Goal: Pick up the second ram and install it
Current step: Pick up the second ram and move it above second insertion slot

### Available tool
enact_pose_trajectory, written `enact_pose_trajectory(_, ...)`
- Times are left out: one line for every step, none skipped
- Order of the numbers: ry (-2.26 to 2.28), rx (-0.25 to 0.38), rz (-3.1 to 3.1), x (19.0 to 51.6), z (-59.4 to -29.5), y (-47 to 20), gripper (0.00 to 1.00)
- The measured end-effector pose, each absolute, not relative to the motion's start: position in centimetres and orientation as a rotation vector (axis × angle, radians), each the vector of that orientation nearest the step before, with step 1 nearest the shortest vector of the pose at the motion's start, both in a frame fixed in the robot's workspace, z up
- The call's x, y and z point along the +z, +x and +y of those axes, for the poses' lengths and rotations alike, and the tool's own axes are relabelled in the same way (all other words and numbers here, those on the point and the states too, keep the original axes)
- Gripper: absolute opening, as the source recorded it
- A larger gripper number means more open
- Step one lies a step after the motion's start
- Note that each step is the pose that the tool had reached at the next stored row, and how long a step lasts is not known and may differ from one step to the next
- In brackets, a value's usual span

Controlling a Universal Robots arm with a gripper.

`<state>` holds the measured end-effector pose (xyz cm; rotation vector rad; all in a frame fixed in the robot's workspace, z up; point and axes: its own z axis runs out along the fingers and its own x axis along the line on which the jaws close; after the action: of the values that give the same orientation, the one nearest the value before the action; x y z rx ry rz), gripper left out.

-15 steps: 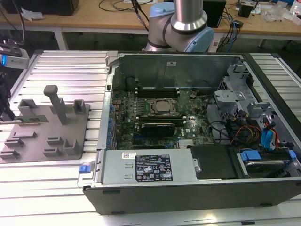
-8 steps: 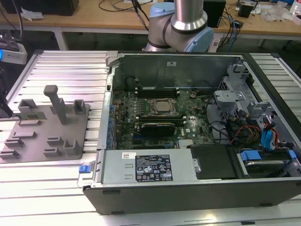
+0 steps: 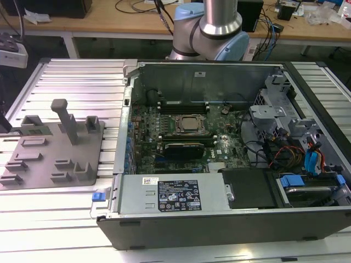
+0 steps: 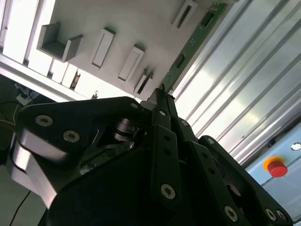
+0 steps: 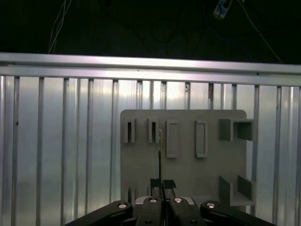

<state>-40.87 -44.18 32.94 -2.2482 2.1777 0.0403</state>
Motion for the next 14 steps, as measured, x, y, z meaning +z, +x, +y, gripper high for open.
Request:
enact_pose_trajectory(-2.248,0.039,2.177,33.2,-44.2,-40.9,0.09)
enact_pose_trajectory(-2.248,0.039,2.177,33.3,-44.2,-40.9,0.09)
enact_pose_trajectory(-2.247,0.038,2.177,33.4,-44.2,-40.9,0.09)
enact_pose_trajectory(-2.247,0.038,2.177,33.5,-44.2,-40.9,0.09)
enact_pose_trajectory(-2.247,0.037,2.176,33.6,-44.2,-40.9,0.09)
enact_pose_trajectory(-2.247,0.037,2.176,33.7,-44.2,-40.9,0.09)
enact_pose_trajectory(-2.247,0.036,2.176,33.7,-44.2,-40.9,0.09)
enact_pose_trajectory(-2.247,0.036,2.176,33.8,-44.2,-40.9,0.09)
enact_pose_trajectory(-2.246,0.036,2.176,33.8,-44.2,-40.9,0.09)
enact_pose_trajectory(-2.246,0.036,2.176,34.0,-44.2,-40.9,0.09)
enact_pose_trajectory(-2.246,0.035,2.175,34.2,-44.2,-40.9,0.09)
enact_pose_trajectory(-2.246,0.034,2.175,34.4,-44.2,-40.9,0.09)
enact_pose_trajectory(-2.245,0.034,2.175,34.6,-44.2,-40.9,0.09)
enact_pose_trajectory(-2.245,0.033,2.175,34.7,-44.2,-40.9,0.09)
